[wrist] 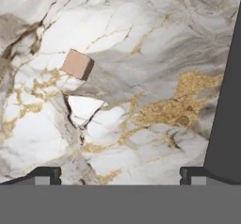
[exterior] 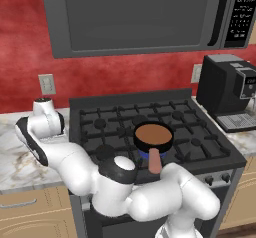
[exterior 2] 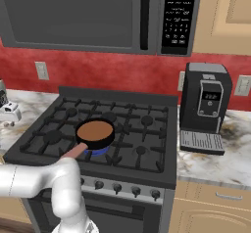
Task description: Pick up the sugar cube(s) and place them in the saucepan with hot chocolate.
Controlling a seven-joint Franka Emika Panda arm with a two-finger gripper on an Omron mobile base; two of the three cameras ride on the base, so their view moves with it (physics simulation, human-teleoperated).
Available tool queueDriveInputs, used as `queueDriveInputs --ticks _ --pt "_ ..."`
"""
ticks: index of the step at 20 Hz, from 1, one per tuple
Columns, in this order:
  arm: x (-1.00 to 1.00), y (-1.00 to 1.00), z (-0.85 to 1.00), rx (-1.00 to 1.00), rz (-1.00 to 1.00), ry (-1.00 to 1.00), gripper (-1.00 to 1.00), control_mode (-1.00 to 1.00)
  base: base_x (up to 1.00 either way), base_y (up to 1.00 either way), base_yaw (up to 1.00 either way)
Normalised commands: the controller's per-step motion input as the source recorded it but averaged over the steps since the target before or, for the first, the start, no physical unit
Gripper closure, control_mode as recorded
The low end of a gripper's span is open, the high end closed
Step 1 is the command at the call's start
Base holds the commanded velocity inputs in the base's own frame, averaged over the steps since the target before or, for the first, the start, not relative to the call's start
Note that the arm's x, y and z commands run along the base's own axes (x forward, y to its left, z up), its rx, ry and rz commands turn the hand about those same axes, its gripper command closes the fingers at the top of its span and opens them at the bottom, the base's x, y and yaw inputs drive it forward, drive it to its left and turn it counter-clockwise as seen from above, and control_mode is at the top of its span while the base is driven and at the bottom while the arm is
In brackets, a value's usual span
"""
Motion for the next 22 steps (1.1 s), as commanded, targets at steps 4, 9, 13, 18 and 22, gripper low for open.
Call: queueDriveInputs --ticks 4,9,13,18,22 --pt "0.00 0.00 -0.13 -0.01 0.00 0.00 -1.00 -1.00 0.00 0.00 0.00" --pt "0.02 0.05 -0.21 -0.01 0.00 0.00 -1.00 -1.00 0.00 0.00 0.00" --pt "0.18 0.33 -0.11 -0.01 0.00 0.00 -1.00 -1.00 0.00 0.00 0.00" --pt "0.28 0.40 0.00 -0.01 0.00 0.00 -1.00 -1.00 0.00 0.00 0.00" --pt "0.31 0.31 0.00 0.00 0.00 -0.03 -1.00 -1.00 0.00 0.00 0.00"
